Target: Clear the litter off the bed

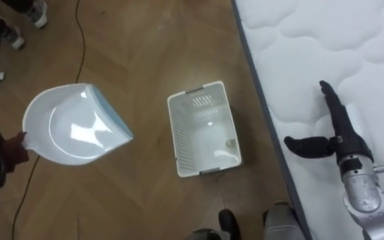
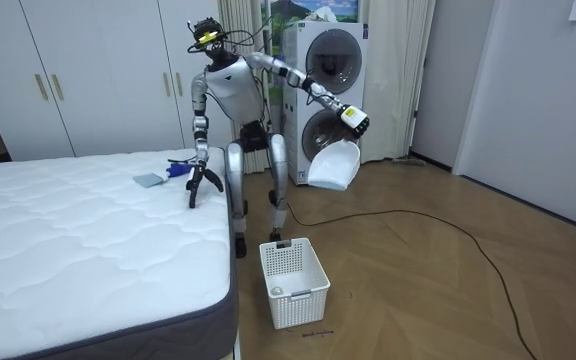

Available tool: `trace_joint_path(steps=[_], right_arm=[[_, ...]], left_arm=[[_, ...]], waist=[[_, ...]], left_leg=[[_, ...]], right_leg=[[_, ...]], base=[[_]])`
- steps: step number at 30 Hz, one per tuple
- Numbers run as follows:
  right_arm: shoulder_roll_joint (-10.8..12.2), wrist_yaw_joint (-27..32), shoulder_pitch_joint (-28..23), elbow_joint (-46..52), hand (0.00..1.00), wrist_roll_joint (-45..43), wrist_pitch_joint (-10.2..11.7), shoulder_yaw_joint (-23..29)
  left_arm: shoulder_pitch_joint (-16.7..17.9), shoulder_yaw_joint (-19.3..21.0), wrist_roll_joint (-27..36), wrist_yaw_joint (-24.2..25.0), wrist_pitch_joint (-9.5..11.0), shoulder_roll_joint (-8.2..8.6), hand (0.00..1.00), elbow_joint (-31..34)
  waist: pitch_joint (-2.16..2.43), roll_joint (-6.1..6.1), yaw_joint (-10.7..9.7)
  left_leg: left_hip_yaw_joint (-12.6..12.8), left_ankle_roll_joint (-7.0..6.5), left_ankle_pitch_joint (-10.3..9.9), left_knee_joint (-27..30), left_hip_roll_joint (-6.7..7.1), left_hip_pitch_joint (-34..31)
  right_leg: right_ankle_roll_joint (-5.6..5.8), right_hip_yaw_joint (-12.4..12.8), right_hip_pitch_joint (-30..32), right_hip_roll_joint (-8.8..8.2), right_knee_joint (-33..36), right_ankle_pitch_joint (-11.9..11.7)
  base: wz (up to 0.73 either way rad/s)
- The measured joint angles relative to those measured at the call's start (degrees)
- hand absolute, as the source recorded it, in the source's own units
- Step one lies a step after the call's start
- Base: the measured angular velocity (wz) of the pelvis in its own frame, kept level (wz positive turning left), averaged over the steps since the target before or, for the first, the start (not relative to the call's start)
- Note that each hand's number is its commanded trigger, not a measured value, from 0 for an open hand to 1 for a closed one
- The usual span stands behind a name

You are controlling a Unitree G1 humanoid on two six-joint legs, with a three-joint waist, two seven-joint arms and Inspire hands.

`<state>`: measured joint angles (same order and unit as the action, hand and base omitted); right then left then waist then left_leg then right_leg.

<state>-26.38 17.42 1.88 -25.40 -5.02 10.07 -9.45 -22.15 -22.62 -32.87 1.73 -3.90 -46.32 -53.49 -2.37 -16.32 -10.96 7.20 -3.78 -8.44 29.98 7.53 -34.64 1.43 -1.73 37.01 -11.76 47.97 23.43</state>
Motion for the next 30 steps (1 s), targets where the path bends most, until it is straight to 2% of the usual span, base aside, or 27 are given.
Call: trace_joint_path(steps=[3, 4, 8, 11, 13, 16, 17, 19, 20, 22, 24, 25, 27, 30], right_arm=[[-0.2, 0.0, 0.2, 0.0, 0.00, 0.1, 0.3, -0.8], [-0.2, -0.1, 0.3, 0.1, 0.00, 0.1, 0.5, -0.9], [-0.2, -0.2, 0.3, 0.5, 0.00, 0.2, 0.5, -1.1], [-0.8, -0.6, -1.3, 0.7, 0.00, 0.2, 1.6, -1.0], [-0.8, -0.9, -2.0, 0.3, 0.00, 0.2, 2.1, -1.0], [-0.7, -1.3, -2.6, -1.2, 0.00, 0.3, 2.8, -1.1], [-0.6, -1.3, -3.0, -1.5, 0.00, 0.4, 3.0, -1.1], [-0.1, -1.4, -3.6, -2.7, 0.00, 0.7, 3.0, -1.2], [0.0, -1.4, -3.7, -3.2, 0.00, 0.7, 3.0, -1.2], [0.4, -1.4, -4.3, -5.0, 0.00, 0.7, 2.7, -1.1], [0.7, -1.3, -5.5, -5.0, 0.00, 1.7, 2.3, -0.4], [0.8, -1.4, -6.2, -4.9, 0.00, 2.4, 2.0, -0.2], [1.6, -1.4, -9.9, -3.6, 0.00, 3.0, 0.9, 2.5], [2.0, -1.0, -13.1, -2.9, 0.00, 4.6, 0.5, 4.8]], left_arm=[[0.0, -1.4, 2.5, 0.0, 0.0, 0.01, 1.00, 0.1], [0.0, -1.6, 3.6, 0.0, 0.0, 0.00, 1.00, 0.1], [-0.1, -1.8, 4.1, 0.0, 0.4, 0.02, 1.00, 0.9], [0.0, -1.8, 4.7, -0.7, 0.8, 0.10, 1.00, 2.1], [0.7, -1.3, 4.7, -2.3, 1.4, 0.09, 1.00, 2.7], [4.2, 0.3, 4.8, -5.1, 2.1, 0.72, 1.00, 5.0], [6.0, 1.2, 5.1, -5.8, 3.1, 0.80, 1.00, 6.7], [10.6, 3.6, 5.2, -6.7, 4.1, 1.10, 1.00, 11.1], [11.5, 4.3, 5.0, -6.7, 4.4, 1.36, 1.00, 12.1], [16.2, 8.0, 3.4, -7.9, 5.6, 3.56, 1.00, 15.6], [19.6, 10.7, 3.6, -8.1, 5.8, 5.45, 1.00, 19.6], [20.4, 11.2, 3.5, -8.0, 5.9, 5.75, 1.00, 21.2], [23.3, 13.5, 2.1, -8.0, 6.4, 6.97, 1.00, 27.5], [25.6, 15.7, 0.7, -8.6, 6.8, 9.13, 1.00, 32.2]], waist=[[-0.12, 0.16, -0.5], [-0.31, 0.39, -0.7], [-0.58, 0.76, -1.5], [-0.55, 0.95, -1.6], [-0.70, 2.09, -0.7], [-0.60, 3.67, 0.3], [-0.55, 4.33, 0.8], [-0.05, 5.68, 2.7], [0.11, 6.01, 3.3], [0.72, 7.09, 5.6], [0.99, 7.38, 6.3], [1.12, 7.61, 6.3], [1.67, 8.51, 6.4], [1.95, 9.29, 6.3]], left_leg=[[0.4, 0.00, 0.0, -0.4, 0.00, 0.5], [0.7, 0.02, 0.0, -0.4, 0.00, 0.6], [0.8, 0.09, -0.2, -0.2, -0.05, 0.3], [0.8, 0.09, -0.2, -0.3, -0.44, 0.6], [1.4, 0.18, -0.4, -0.4, -0.90, 1.3], [1.5, 0.61, -1.4, 0.3, -1.75, 2.5], [1.5, 0.76, -1.8, 0.8, -2.24, 2.8], [1.5, 1.21, -2.5, 0.8, -3.25, 3.9], [1.5, 1.26, -2.7, 0.8, -3.61, 4.4], [1.1, 1.44, -3.1, 0.0, -4.86, 6.8], [-0.4, 1.51, -3.1, -1.5, -4.83, 8.8], [-0.6, 1.51, -3.1, -2.1, -4.85, 9.4], [-1.1, 1.48, -3.2, -4.4, -4.97, 12.1], [-1.1, 1.18, -3.3, -6.0, -5.15, 15.7]], right_leg=[[-0.05, 0.5, 0.0, 0.01, 0.2, 0.1], [-0.09, 0.7, 0.1, 0.01, 0.3, 0.3], [-0.17, 0.5, 0.1, 0.02, 0.6, 0.8], [-0.30, 0.3, -0.7, 0.48, -0.3, 0.8], [-0.38, 1.8, -1.2, 1.44, -0.7, 0.7], [-0.61, 2.6, -2.4, 2.53, -1.5, 0.6], [-0.77, 3.0, -2.9, 3.22, -2.2, 0.5], [-0.93, 4.8, -4.1, 5.22, -4.6, -0.6], [-0.94, 5.1, -4.6, 5.64, -5.3, -0.9], [-0.90, 6.9, -7.6, 7.39, -9.0, -2.5], [-0.67, 7.2, -10.3, 8.11, -12.5, -3.8], [-0.53, 7.2, -11.2, 8.24, -13.4, -4.1], [-0.01, 7.2, -14.1, 8.34, -16.5, -5.0], [0.49, 7.8, -18.4, 8.54, -20.3, -6.6]], base=[[-0.06], [0.00], [0.08], [0.05], [-0.19], [-0.28], [-0.30], [-0.51], [-0.63], [-0.64], [-0.35], [-0.08], [-0.02], [-0.24]])
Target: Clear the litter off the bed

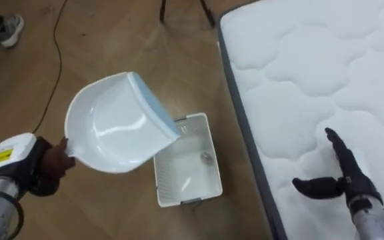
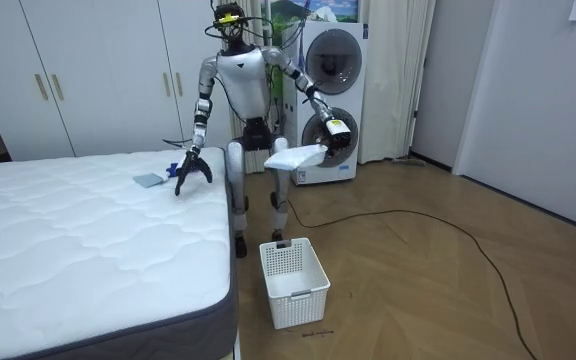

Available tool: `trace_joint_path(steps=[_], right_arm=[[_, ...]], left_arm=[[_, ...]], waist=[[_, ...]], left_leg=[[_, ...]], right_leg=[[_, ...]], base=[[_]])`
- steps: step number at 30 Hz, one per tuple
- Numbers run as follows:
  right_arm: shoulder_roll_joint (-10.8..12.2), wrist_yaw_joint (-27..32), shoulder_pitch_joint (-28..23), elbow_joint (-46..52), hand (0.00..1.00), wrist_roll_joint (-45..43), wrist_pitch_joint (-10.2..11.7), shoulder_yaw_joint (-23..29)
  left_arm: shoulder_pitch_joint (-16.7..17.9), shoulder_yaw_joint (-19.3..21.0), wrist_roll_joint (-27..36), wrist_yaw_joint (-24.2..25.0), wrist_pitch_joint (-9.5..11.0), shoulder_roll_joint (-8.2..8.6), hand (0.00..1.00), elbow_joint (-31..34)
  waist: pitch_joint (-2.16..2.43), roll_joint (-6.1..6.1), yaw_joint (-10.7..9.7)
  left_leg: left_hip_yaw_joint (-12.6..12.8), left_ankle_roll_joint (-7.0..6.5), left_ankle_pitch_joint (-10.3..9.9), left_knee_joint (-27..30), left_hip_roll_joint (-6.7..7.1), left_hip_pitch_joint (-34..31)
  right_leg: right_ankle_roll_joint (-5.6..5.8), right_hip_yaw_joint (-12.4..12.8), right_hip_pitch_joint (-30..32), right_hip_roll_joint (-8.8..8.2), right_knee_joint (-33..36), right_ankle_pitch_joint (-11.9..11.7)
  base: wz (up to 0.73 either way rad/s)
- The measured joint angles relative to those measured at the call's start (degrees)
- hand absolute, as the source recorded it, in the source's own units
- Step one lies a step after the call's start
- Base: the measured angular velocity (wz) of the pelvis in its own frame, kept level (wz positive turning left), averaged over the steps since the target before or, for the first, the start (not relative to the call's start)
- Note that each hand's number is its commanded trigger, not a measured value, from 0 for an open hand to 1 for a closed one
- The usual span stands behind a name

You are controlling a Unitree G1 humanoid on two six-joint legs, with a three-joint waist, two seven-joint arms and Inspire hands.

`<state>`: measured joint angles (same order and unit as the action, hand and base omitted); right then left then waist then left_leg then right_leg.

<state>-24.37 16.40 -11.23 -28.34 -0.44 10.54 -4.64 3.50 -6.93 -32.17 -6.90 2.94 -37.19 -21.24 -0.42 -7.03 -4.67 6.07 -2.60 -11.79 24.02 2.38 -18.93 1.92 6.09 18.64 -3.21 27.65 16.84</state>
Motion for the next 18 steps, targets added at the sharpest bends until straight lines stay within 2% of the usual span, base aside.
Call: trace_joint_path(steps=[2, 3, 4, 5, 6, 7, 8, 9, 10, 11, 12, 13, 14, 15, 16, 17, 18], right_arm=[[0.7, 0.0, -1.4, 0.0, 0.00, 2.5, -0.3, 1.0], [1.7, 0.0, -2.1, 0.0, 0.00, 2.7, -0.7, 1.9], [2.0, 0.0, -2.5, 0.0, 0.00, 2.7, -0.7, 2.1], [2.2, 0.0, -3.5, 0.0, 0.00, 2.7, -0.7, 2.1], [2.4, 0.0, -4.1, 0.2, 0.00, 2.7, -0.7, 2.0], [2.6, -0.1, -4.1, 1.0, 0.00, 2.7, -1.0, 1.9], [2.6, -0.2, -4.2, 1.7, 0.00, 2.7, -1.2, 1.8], [2.7, -0.3, -4.3, 2.4, 0.00, 2.8, -1.4, 1.6], [2.9, -0.3, -4.1, 2.4, 0.00, 2.7, -1.4, 1.5], [3.7, -0.4, -3.6, 2.4, 0.00, 2.7, -2.0, 1.5], [4.2, -0.4, -2.9, 2.6, 0.00, 2.9, -2.1, 1.3], [4.4, -0.4, -2.7, 2.7, 0.00, 2.8, -2.2, 1.2], [4.5, -0.4, -2.7, 2.8, 0.00, 2.7, -2.2, 1.1], [4.5, -0.2, -2.6, 2.8, 0.00, 2.8, -2.2, 0.8], [4.5, -0.2, -2.3, 2.8, 0.00, 2.8, -2.2, 0.6], [4.5, 0.1, -1.5, 2.7, 0.00, 2.9, -2.2, -0.3], [4.5, 0.2, -0.5, 2.6, 0.00, 3.0, -2.2, -1.4]], left_arm=[[0.8, 0.1, 0.2, -0.3, 0.1, 0.94, 1.00, 2.9], [1.2, 0.2, 0.2, -0.3, 0.4, 1.17, 1.00, 4.5], [1.2, 0.2, 0.2, -0.3, 1.0, 1.30, 1.00, 4.8], [1.2, 0.2, 0.1, -0.3, 1.4, 1.83, 1.00, 4.8], [1.3, 0.4, 0.1, -0.3, 1.3, 2.76, 1.00, 4.8], [2.1, 0.8, 0.1, -0.3, 1.3, 3.60, 1.00, 4.8], [2.6, 1.0, 0.2, -0.3, 1.4, 3.97, 1.00, 4.9], [3.4, 1.2, 0.1, -0.3, 1.4, 4.55, 1.00, 4.9], [3.5, 1.2, 0.0, -0.2, 1.4, 4.78, 1.00, 4.9], [3.5, 1.4, 0.3, -0.2, 1.4, 4.89, 1.00, 4.9], [3.8, 1.8, 1.1, -0.2, 1.3, 5.00, 1.00, 5.1], [3.9, 2.0, 1.3, -0.2, 1.3, 5.18, 1.00, 5.2], [4.0, 2.6, 1.4, -0.1, 1.1, 6.53, 1.00, 5.2], [4.0, 2.7, 2.0, -0.1, 0.8, 7.51, 1.00, 5.6], [4.0, 2.7, 2.6, -0.1, 0.6, 7.77, 1.00, 6.0], [4.2, 2.8, 3.6, -0.1, 0.0, 8.30, 1.00, 6.6], [4.0, 2.8, 4.4, -0.1, -0.4, 8.68, 1.00, 6.7]], waist=[[0.02, 0.34, 0.1], [-0.01, 0.72, 0.1], [0.02, 0.96, 0.2], [0.00, 1.32, 0.0], [-0.08, 1.95, 0.4], [-0.10, 2.41, 0.8], [-0.17, 2.61, 0.9], [-0.35, 2.94, 1.2], [-0.29, 3.08, 1.6], [-0.20, 3.49, 2.6], [-0.07, 3.75, 3.8], [-0.08, 3.71, 4.5], [-0.04, 3.80, 5.3], [0.23, 4.32, 5.7], [0.24, 4.62, 6.0], [0.24, 4.96, 7.1], [0.16, 5.50, 7.6]], left_leg=[[0.5, -0.24, -0.3, -1.5, -0.01, 2.1], [1.3, -0.36, -0.6, -2.4, -0.74, 3.4], [1.7, -0.38, -0.7, -2.6, -0.83, 4.0], [2.8, -0.49, -1.0, -2.7, -1.00, 5.2], [5.0, -0.57, -1.7, -2.7, -1.71, 6.8], [7.1, -0.51, -2.4, -2.7, -1.80, 8.0], [8.3, -0.54, -2.6, -2.7, -2.11, 8.6], [10.9, -0.53, -3.1, -2.8, -3.01, 9.6], [12.0, -0.52, -3.2, -3.1, -3.48, 10.0], [14.9, -0.46, -3.1, -4.1, -4.51, 10.8], [19.7, -0.47, -3.0, -5.5, -6.64, 11.6], [22.5, -0.59, -3.2, -5.7, -7.63, 12.1], [27.3, -0.26, -3.2, -6.8, -8.62, 14.3], [32.0, 0.13, -2.9, -8.9, -8.59, 16.6], [34.0, 0.24, -2.9, -9.3, -8.52, 17.6], [37.7, 0.60, -3.0, -9.9, -8.53, 19.0], [40.5, 0.77, -2.9, -10.0, -8.38, 20.2]], right_leg=[[0.16, 0.1, -2.0, 0.31, -2.2, -1.1], [0.23, 0.0, -2.8, 0.47, -3.1, -1.6], [0.27, 0.0, -3.1, 0.53, -3.2, -1.9], [0.28, -0.1, -3.8, 0.60, -3.5, -2.3], [0.28, -0.1, -3.9, 0.67, -2.7, -2.3], [0.20, -0.3, -3.8, 0.78, -2.1, -2.7], [0.19, -0.9, -3.7, 0.79, -2.0, -3.1], [-0.22, -3.3, -3.3, 0.76, -2.4, -4.3], [-0.55, -5.3, -3.0, 0.59, -3.1, -5.5], [-1.39, -9.5, -2.8, 0.45, -5.2, -8.1], [-2.33, -14.0, -3.5, 0.56, -7.4, -11.0], [-2.86, -16.7, -3.7, 0.46, -7.4, -11.3], [-2.87, -22.4, -5.0, -0.73, -2.8, -9.3], [-2.70, -27.0, -7.4, -2.73, 1.3, -6.3], [-2.46, -28.4, -8.7, -3.69, 2.3, -5.2], [-1.29, -30.2, -11.3, -5.26, 3.1, -4.0], [-0.46, -30.5, -12.6, -6.38, 1.8, -3.5]], base=[[-0.33], [-0.40], [-0.46], [-0.69], [-1.02], [-1.07], [-1.23], [-1.09], [-1.53], [-1.72], [-1.77], [-1.75], [-1.62], [-1.58], [-1.67], [-1.65], [-2.01]])
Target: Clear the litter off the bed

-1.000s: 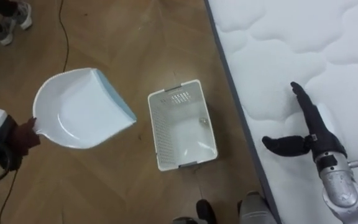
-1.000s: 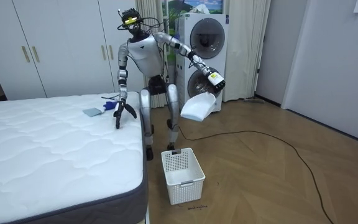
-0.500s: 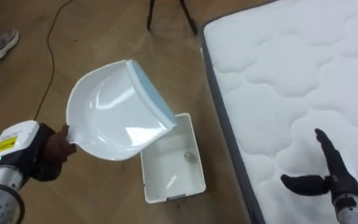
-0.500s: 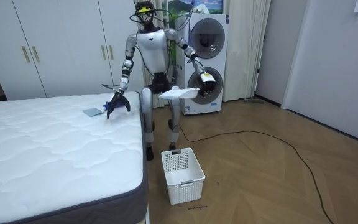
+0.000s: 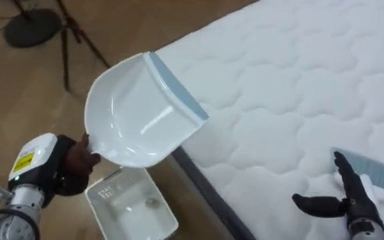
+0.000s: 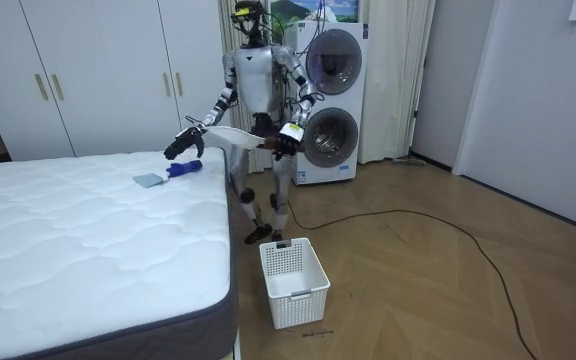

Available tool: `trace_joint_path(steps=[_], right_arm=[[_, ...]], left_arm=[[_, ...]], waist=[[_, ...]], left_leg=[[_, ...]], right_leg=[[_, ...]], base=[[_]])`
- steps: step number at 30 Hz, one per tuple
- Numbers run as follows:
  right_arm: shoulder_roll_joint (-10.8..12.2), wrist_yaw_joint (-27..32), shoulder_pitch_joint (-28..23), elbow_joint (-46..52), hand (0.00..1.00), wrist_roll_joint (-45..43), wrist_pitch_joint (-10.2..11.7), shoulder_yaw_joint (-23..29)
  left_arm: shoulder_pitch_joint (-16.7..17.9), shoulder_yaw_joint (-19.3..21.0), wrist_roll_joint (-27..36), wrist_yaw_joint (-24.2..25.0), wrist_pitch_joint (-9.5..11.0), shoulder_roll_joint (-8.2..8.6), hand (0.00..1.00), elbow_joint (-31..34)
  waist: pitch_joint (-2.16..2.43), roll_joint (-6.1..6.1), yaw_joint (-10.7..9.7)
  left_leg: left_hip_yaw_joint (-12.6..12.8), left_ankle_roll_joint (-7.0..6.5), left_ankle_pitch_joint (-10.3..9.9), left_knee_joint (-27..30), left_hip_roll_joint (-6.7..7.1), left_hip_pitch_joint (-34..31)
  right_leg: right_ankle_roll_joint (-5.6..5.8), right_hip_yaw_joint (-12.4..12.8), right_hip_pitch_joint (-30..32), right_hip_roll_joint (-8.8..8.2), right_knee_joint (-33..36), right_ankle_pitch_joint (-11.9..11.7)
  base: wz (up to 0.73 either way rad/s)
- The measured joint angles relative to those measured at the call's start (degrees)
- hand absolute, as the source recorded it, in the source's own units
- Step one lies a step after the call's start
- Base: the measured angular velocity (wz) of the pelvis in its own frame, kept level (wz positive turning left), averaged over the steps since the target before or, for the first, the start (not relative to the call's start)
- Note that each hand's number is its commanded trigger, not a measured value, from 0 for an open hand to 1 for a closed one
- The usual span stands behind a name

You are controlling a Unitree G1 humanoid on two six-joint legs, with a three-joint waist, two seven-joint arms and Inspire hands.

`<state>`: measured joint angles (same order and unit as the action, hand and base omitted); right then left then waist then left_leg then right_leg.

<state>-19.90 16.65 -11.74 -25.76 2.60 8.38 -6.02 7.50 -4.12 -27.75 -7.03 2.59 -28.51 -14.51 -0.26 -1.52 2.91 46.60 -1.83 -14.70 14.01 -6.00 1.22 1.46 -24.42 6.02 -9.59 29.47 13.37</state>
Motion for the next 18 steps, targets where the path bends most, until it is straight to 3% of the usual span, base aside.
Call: trace_joint_path(steps=[1, 2, 3, 4, 5, 7, 10, 14, 15, 16, 17, 18], right_arm=[[0.0, 0.0, 0.9, 0.0, 0.00, 0.6, 0.0, -1.0], [-0.1, 0.1, 1.3, 0.1, 0.00, 0.9, 0.0, -1.4], [-0.1, 0.1, 2.0, 0.1, 0.00, 1.8, 0.1, -2.1], [-0.1, 0.0, 2.6, -0.1, 0.00, 1.8, 0.3, -2.3], [-0.1, 0.0, 2.6, -0.1, 0.00, 1.8, 0.3, -2.2], [0.0, -0.4, 2.5, -0.1, 0.00, 1.9, 0.3, -1.7], [0.0, -2.2, 2.3, 0.1, 0.00, 1.5, 0.3, -1.1], [0.0, -4.3, 1.4, 0.9, 0.00, 1.3, 0.3, -1.1], [0.0, -5.1, 1.3, 0.9, 0.00, 1.0, 0.3, -1.1], [0.0, -6.0, 1.5, 1.0, 0.00, 0.9, 0.3, -1.1], [0.0, -6.3, 1.6, 1.3, 0.00, 0.9, 0.3, -1.1], [0.0, -6.8, 1.6, 2.3, 0.00, 0.8, 0.3, -1.2]], left_arm=[[-0.2, 0.0, 0.2, 0.0, -0.1, 0.09, 1.00, 0.0], [-0.1, 0.1, 0.2, 0.0, 0.0, 0.21, 1.00, 0.0], [0.2, 0.2, 0.2, 0.1, -0.1, 0.29, 1.00, 0.0], [0.1, 0.1, 0.2, 0.6, -0.2, 0.39, 1.00, 0.0], [-0.1, 0.1, 0.2, 1.0, -0.1, 0.51, 1.00, 0.0], [-0.5, 0.1, 0.3, 1.5, 0.4, 0.56, 1.00, 0.1], [-0.6, 0.1, 0.1, 2.4, 0.1, 1.53, 1.00, 0.2], [-0.3, 0.1, 0.1, 3.9, -0.7, 4.27, 1.00, 0.3], [0.3, 0.1, 0.1, 3.9, -0.7, 5.06, 1.00, 0.3], [1.7, 0.1, 0.2, 3.9, -0.7, 5.54, 1.00, 0.6], [2.7, 0.2, 0.2, 3.9, -0.7, 5.67, 0.99, 0.9], [4.6, 0.4, 0.1, 3.9, -0.7, 5.87, 0.89, 1.6]], waist=[[-0.35, 0.67, 0.8], [-0.39, 0.74, 1.5], [-0.29, 0.95, 2.1], [-0.30, 0.65, 1.3], [-0.26, 0.41, 0.4], [-0.11, 0.21, -1.8], [0.00, 0.25, -4.1], [0.05, 0.23, -4.5], [0.05, 0.22, -3.8], [0.15, 0.01, -2.8], [0.24, -0.16, -2.0], [0.28, -0.28, -0.7]], left_leg=[[-1.3, 0.07, 0.0, 0.6, 0.35, 0.1], [-3.9, 0.14, 0.1, 0.8, 0.51, -0.2], [-9.2, 0.25, 0.1, 1.3, 0.74, -0.9], [-12.9, 0.28, 0.1, 2.4, 0.56, -2.1], [-14.2, 0.30, 0.1, 2.7, 0.48, -2.4], [-15.2, 0.43, 0.2, 2.6, 0.39, -2.2], [-13.9, 0.60, 0.3, 2.1, 0.26, -1.5], [-13.5, 0.80, 0.2, 1.7, 0.09, -0.3], [-15.0, 1.08, 0.1, 1.8, 0.21, 0.4], [-21.1, 1.38, 0.0, 1.8, 0.88, 0.9], [-25.4, 1.62, -0.2, 1.8, 1.29, 1.2], [-34.6, 1.71, -0.2, 1.8, 2.82, 1.7]], right_leg=[[0.08, 0.2, 0.3, 0.30, -2.7, 0.2], [-0.03, 0.2, 0.4, 0.66, -3.8, 0.2], [-0.64, 0.4, -0.2, 1.55, -6.4, -0.2], [-1.69, 0.7, -1.6, 2.61, -10.2, -1.2], [-1.77, 0.7, -1.9, 3.00, -11.2, -1.8], [-1.86, 1.0, -2.0, 3.54, -12.0, -2.5], [-2.10, 2.2, -1.1, 3.74, -11.5, -2.7], [-2.63, 4.7, -0.1, 4.55, -11.2, -3.1], [-2.88, 6.7, 0.0, 5.17, -11.0, -3.1], [-3.17, 10.1, 0.3, 6.31, -10.7, -3.2], [-3.34, 12.0, 0.6, 7.02, -10.5, -3.3], [-3.68, 15.7, 1.3, 8.20, -9.9, -3.3]], base=[[-1.63], [-1.81], [-1.41], [-1.09], [-0.42], [-0.12], [-0.18], [-0.31], [-0.98], [-1.14], [-1.53], [-1.30]])
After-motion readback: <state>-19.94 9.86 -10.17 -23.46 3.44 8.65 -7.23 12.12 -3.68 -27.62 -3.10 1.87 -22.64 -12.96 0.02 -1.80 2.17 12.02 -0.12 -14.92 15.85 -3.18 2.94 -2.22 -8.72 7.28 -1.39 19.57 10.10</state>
